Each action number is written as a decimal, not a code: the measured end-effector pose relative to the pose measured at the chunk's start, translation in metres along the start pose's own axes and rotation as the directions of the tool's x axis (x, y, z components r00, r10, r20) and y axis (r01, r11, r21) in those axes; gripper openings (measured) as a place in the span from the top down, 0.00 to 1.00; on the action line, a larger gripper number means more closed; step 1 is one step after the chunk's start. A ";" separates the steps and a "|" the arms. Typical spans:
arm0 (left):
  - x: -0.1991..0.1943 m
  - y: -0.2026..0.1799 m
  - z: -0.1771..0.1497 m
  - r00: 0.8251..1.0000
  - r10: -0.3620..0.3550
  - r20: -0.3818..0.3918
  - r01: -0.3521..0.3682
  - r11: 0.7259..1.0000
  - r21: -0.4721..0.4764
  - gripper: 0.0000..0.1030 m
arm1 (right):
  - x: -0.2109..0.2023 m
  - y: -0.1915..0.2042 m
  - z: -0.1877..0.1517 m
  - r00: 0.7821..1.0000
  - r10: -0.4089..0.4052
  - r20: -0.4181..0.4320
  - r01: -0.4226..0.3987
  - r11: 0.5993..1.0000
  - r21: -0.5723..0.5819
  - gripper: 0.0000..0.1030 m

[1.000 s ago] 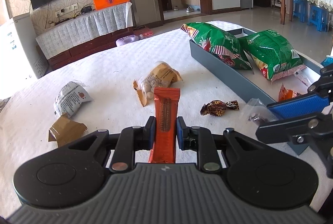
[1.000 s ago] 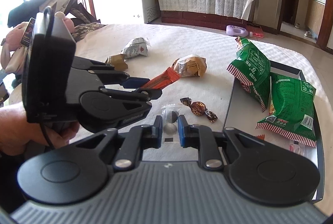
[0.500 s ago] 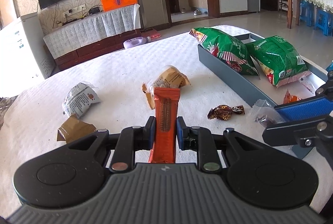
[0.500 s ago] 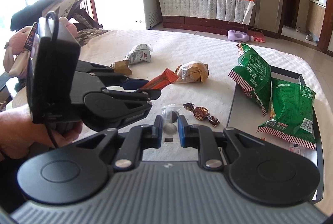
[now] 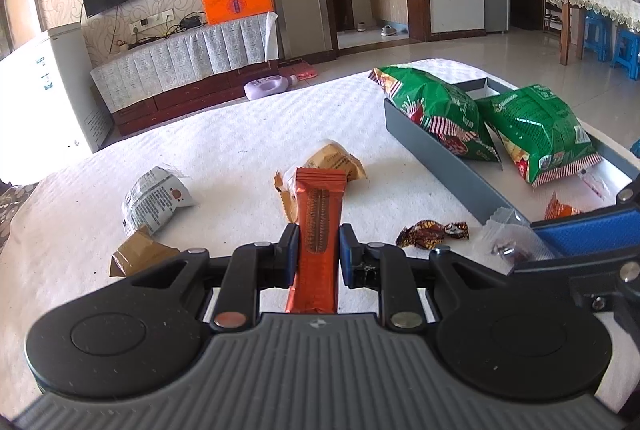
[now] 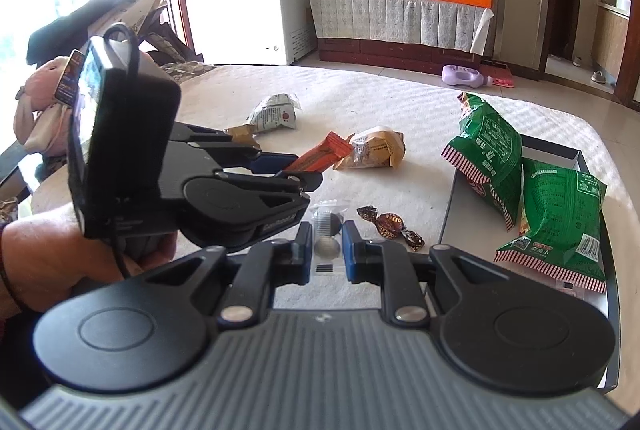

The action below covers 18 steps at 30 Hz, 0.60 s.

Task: Organize snacks
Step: 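Carry the orange wafer bar and the lollipop toward the black box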

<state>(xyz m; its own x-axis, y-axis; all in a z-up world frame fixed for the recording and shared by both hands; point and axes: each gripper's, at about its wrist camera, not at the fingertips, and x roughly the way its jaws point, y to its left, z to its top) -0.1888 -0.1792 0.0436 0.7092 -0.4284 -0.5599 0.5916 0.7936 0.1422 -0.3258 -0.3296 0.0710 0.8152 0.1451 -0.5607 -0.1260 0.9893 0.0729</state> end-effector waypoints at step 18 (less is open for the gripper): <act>-0.004 -0.016 0.013 0.999 -0.015 0.037 0.015 1.000 -0.004 0.76 | -0.014 -0.008 0.001 0.999 -0.018 0.030 0.018 1.000 0.005 0.82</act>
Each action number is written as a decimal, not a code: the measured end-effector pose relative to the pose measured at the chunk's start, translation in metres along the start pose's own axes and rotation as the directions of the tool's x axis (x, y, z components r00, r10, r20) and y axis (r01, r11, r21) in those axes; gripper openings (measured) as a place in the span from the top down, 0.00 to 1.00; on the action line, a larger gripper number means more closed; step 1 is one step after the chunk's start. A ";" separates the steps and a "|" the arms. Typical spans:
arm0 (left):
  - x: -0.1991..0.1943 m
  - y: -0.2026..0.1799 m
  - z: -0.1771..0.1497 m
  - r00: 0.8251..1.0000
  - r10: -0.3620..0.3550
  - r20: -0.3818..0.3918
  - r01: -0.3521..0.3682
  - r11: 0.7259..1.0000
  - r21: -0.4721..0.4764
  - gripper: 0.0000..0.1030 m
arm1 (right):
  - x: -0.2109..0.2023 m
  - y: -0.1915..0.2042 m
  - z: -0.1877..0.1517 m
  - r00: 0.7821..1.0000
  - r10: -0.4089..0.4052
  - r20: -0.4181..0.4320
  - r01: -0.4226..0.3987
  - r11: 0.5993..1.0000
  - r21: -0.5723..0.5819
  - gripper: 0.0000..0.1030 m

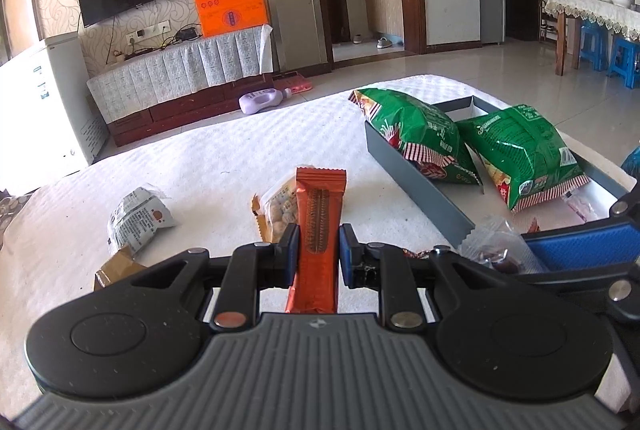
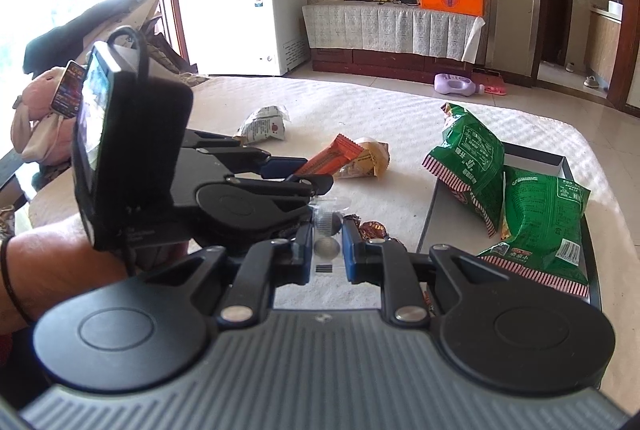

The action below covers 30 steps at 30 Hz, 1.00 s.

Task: Organize snacks
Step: 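Carry the orange wafer bar and the lollipop toward the black box, then lower the orange wafer bar into the box and open the left gripper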

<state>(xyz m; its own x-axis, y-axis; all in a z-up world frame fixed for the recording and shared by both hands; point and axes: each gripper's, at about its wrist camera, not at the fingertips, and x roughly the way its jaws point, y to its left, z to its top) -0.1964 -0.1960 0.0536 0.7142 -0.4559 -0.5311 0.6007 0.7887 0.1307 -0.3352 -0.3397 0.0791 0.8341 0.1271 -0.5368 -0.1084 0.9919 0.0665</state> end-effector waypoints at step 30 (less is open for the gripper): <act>-0.013 -0.042 0.009 0.995 -0.060 0.078 0.055 0.996 0.068 0.76 | -0.033 -0.046 0.005 0.979 -0.119 0.166 0.102 0.989 0.103 0.82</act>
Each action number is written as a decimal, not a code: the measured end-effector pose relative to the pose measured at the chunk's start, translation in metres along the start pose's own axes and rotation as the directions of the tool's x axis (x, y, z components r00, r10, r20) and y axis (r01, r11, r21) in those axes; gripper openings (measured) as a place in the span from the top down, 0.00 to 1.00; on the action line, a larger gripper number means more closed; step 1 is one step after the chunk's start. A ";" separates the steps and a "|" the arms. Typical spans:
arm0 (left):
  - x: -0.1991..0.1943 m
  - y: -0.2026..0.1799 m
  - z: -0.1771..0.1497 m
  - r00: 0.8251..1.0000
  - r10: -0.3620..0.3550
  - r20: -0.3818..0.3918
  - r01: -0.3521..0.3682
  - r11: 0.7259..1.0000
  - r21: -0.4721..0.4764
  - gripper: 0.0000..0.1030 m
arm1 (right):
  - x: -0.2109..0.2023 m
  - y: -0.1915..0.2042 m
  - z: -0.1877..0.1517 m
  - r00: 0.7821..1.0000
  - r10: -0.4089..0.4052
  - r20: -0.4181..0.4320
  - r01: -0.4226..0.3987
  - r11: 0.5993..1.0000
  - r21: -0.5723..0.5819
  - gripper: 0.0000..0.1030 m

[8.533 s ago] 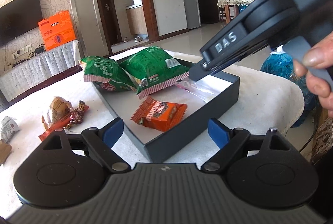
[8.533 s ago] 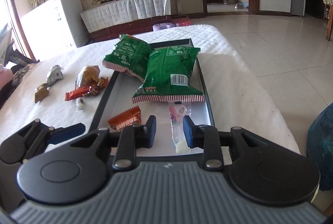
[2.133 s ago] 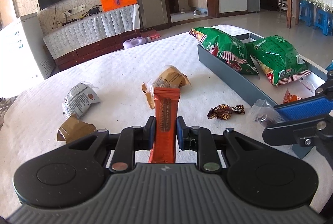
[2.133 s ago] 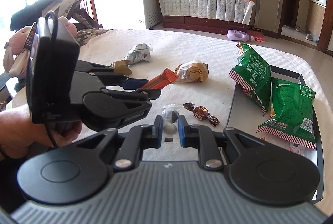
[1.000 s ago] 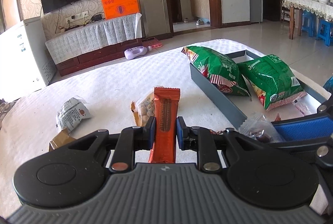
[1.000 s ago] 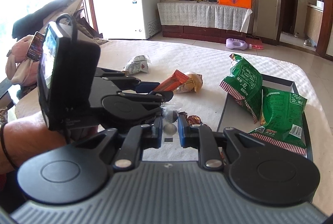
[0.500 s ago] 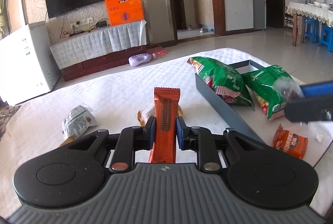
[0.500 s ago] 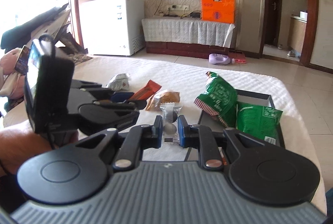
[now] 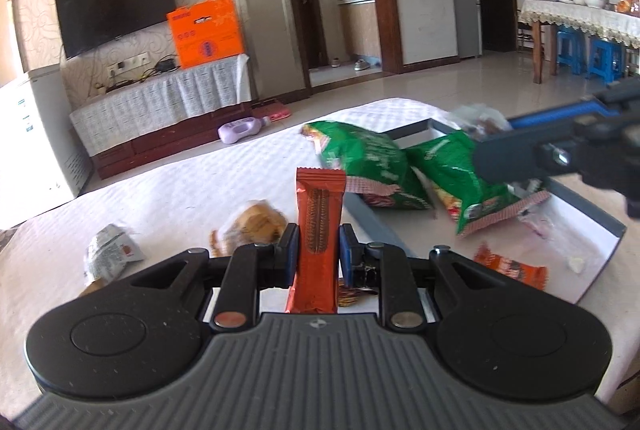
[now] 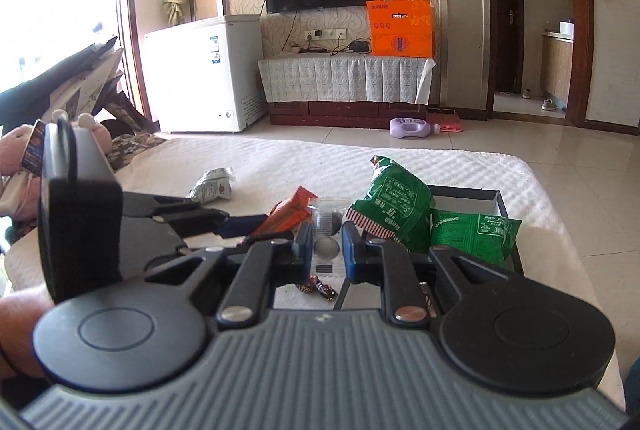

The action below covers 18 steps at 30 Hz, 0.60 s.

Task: Organize snacks
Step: 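Lower the orange wafer bar into the box and open the left gripper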

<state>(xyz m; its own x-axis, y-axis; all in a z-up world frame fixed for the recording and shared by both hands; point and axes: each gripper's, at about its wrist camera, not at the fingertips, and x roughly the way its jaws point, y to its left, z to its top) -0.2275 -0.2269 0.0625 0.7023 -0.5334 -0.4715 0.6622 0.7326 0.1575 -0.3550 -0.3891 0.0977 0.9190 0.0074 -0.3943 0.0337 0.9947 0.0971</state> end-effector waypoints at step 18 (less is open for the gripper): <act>0.007 -0.047 0.005 0.995 -0.097 0.027 0.096 0.995 0.036 0.76 | -0.014 -0.036 -0.003 0.998 -0.040 0.042 0.036 0.995 0.093 0.82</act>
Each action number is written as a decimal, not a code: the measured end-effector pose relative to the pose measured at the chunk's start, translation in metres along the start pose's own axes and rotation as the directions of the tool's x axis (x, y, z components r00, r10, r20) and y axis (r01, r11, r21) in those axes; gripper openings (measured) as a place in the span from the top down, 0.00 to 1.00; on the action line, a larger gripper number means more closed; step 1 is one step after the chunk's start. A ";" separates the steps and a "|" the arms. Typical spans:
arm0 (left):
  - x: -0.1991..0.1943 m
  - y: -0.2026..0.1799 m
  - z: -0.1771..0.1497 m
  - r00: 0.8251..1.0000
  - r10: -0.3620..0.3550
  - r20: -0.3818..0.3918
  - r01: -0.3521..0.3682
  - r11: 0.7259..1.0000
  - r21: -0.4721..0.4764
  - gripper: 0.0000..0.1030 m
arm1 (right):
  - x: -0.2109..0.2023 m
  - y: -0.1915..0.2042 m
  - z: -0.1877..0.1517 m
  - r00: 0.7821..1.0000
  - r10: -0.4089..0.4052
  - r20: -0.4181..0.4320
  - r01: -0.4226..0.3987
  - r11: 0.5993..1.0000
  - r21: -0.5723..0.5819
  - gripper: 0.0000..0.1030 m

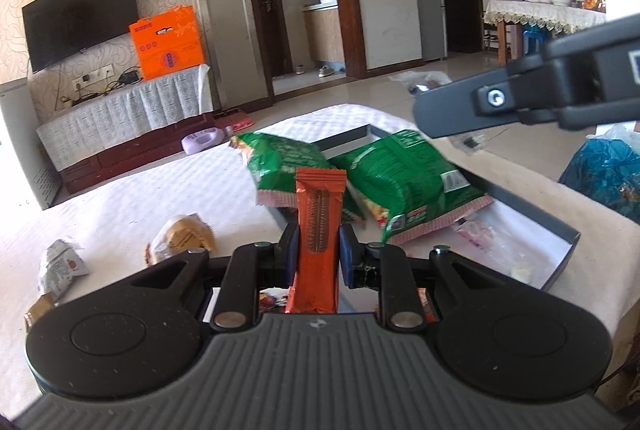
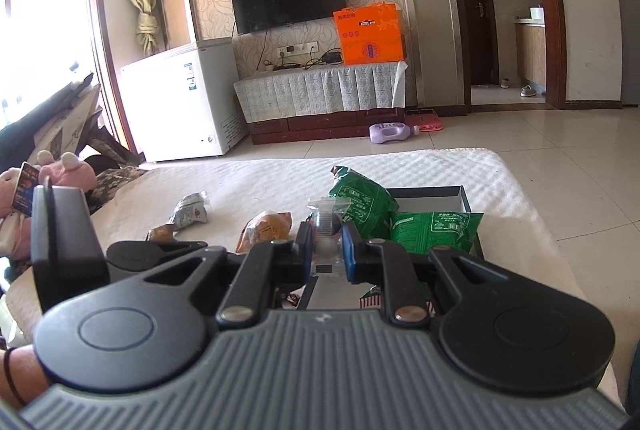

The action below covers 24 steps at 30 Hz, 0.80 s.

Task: Organize snacks
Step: 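Lower the orange wafer bar into the box and open the left gripper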

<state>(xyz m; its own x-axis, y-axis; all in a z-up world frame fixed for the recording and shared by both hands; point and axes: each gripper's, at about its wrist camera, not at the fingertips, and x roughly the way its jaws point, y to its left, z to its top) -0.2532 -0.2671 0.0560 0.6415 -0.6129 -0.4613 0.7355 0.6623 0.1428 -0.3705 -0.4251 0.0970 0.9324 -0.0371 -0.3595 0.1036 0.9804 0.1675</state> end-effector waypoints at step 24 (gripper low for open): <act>0.027 -0.039 0.006 0.991 -0.131 0.014 0.132 0.989 -0.074 0.76 | -0.008 -0.027 -0.001 0.999 -0.040 0.027 0.038 0.996 0.086 0.82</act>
<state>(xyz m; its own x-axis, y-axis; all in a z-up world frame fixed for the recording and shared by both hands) -0.2637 -0.3121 0.0431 0.5426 -0.7003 -0.4640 0.7954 0.6059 0.0156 -0.3813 -0.4513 0.0940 0.9365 -0.0820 -0.3409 0.1685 0.9580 0.2322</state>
